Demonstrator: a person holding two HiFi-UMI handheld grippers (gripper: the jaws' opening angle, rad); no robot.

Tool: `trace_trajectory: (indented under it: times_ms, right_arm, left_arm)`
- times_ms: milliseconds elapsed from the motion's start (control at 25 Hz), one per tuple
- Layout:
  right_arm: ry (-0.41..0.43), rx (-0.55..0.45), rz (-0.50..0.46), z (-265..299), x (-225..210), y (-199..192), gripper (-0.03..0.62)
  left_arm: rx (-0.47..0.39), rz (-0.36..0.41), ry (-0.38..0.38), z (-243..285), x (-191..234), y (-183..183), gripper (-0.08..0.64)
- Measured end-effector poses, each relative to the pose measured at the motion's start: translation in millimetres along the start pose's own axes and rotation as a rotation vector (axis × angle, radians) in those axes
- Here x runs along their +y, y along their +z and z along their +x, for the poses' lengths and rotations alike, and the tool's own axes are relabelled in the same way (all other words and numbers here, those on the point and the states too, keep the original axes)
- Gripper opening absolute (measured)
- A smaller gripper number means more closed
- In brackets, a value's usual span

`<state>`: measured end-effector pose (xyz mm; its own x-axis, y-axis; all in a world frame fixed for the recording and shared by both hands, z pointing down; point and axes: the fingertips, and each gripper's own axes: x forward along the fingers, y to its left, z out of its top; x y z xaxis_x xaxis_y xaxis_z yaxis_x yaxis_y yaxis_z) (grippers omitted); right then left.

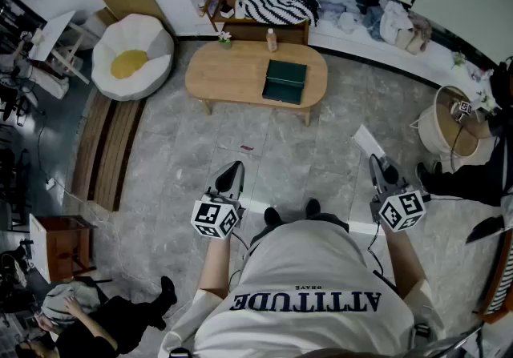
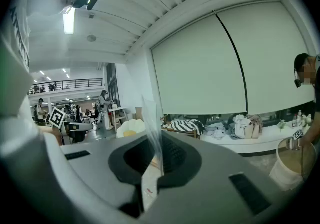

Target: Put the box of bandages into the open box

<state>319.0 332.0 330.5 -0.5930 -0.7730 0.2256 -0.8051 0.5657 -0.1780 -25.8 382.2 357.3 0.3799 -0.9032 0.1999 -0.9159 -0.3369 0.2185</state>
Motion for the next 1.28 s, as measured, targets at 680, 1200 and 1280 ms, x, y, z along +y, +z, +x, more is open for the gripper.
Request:
trace_trajectory:
  times_ms: [680,1200,1280]
  right_arm:
    - [0.028,-0.012,0.025,1.7,-16.5,3.3,0.026]
    - [0.096,-0.006,0.020,-2.8,-53.9,10.1,0.026]
    - [0.106,-0.006,0.019,-3.4,-62.2,10.7,0.026]
  left_arm:
    - [0.001,-0.004,0.022,9.0,-6.9,-7.5,0.021]
    - [0.007,-0.016,0.076,25.3,-44.1,-16.7,0.021]
    - [0.006,-0.013,0.088,28.1,-49.8,-17.9,0.021]
